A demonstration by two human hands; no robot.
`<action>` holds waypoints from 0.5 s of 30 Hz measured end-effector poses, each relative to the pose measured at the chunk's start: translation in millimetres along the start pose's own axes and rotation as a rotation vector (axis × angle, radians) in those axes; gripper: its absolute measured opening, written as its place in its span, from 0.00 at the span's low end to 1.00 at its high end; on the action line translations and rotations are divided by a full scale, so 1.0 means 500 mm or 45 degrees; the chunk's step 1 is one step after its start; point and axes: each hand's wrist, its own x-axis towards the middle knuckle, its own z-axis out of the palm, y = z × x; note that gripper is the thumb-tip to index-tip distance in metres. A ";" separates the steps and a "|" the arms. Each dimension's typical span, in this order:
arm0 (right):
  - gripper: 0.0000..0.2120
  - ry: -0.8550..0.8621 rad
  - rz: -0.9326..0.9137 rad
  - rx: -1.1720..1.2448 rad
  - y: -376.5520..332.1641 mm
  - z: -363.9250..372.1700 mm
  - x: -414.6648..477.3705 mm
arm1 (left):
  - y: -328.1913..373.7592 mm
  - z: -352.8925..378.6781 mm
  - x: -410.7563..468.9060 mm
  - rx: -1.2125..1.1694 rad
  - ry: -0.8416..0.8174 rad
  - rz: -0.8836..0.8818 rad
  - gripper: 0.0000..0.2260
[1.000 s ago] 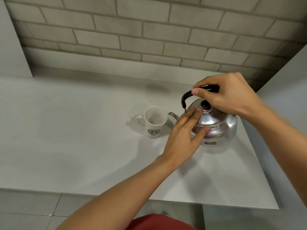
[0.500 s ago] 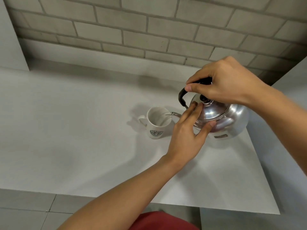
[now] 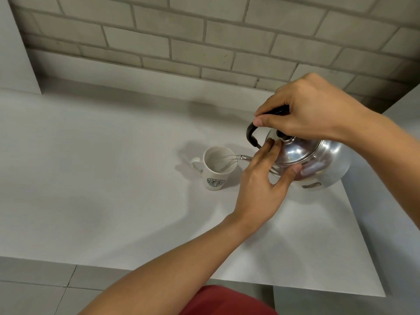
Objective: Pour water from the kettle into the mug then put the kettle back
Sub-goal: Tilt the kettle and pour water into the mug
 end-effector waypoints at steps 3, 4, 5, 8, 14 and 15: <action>0.14 -0.024 -0.015 -0.016 -0.004 -0.005 0.003 | 0.003 0.004 0.000 -0.061 0.001 -0.031 0.26; 0.14 -0.029 -0.020 -0.019 -0.005 -0.006 0.004 | 0.004 0.006 0.000 -0.080 0.007 -0.040 0.26; 0.14 -0.032 -0.020 -0.020 -0.005 -0.008 0.005 | 0.005 0.007 0.000 -0.099 0.012 -0.050 0.26; 0.14 -0.039 -0.010 -0.023 -0.008 -0.014 0.006 | 0.009 0.011 0.001 -0.131 0.029 -0.057 0.27; 0.15 -0.047 -0.025 -0.050 -0.013 -0.019 0.006 | 0.014 0.012 -0.002 -0.195 0.027 -0.050 0.26; 0.14 -0.048 -0.029 -0.059 -0.013 -0.019 0.006 | 0.015 0.012 -0.003 -0.203 0.026 -0.053 0.26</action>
